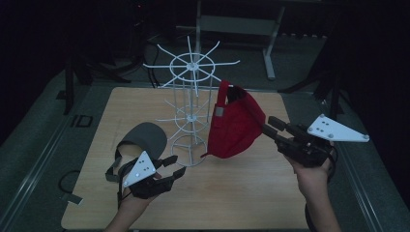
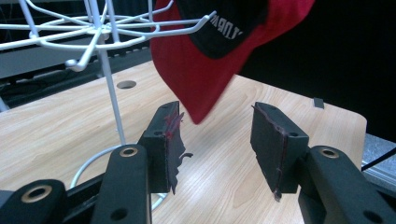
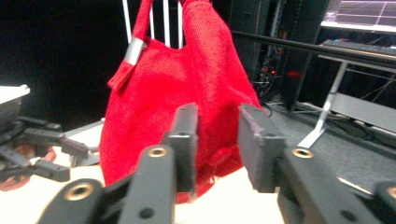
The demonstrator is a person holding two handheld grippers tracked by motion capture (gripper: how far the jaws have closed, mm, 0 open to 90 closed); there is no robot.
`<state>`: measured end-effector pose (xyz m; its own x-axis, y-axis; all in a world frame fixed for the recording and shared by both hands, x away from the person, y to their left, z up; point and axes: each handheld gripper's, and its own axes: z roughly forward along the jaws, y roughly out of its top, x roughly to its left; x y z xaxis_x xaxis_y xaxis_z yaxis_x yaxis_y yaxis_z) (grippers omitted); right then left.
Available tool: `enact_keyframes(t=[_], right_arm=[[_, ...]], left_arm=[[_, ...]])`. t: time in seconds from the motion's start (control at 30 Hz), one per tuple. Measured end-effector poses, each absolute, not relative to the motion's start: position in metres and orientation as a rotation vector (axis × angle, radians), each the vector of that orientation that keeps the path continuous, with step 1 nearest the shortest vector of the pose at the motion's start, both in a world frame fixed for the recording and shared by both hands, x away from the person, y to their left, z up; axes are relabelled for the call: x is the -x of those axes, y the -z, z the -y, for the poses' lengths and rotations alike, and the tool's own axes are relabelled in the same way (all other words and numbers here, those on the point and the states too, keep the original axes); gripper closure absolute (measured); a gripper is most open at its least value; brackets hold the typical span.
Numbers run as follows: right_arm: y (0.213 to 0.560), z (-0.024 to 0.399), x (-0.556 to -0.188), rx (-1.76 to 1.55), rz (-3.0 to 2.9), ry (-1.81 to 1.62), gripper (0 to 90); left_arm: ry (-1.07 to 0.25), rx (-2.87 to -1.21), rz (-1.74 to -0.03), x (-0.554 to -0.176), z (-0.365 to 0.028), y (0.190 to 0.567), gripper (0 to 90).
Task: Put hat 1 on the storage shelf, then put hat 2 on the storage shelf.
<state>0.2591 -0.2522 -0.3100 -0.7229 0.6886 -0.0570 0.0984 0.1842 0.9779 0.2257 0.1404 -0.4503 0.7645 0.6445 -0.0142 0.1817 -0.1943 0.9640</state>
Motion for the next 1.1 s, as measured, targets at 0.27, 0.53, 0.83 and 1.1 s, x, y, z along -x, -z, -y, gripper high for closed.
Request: enact_keyframes(t=[0.27,0.53,0.83,1.1], right_arm=[[0.318,0.268,-0.247,-0.745,-1.955,-1.498,48.7],[0.348,0.281,-0.254,-0.819,-2.005,-1.453,34.5],[0.406,0.297,-0.262,-0.930,-2.096,-1.442,13.1],[0.443,0.313,-0.265,-1.013,-2.086,-1.389,13.4]], left_arm=[[-0.489,-1.753,-0.674,-0.224,-0.150,0.452,53.2],[-0.506,-1.759,-0.709,-0.221,-0.162,0.458,53.2],[-0.520,-1.751,-0.782,-0.216,-0.189,0.475,53.2],[-0.555,-1.738,-0.843,-0.215,-0.211,0.486,53.2]])
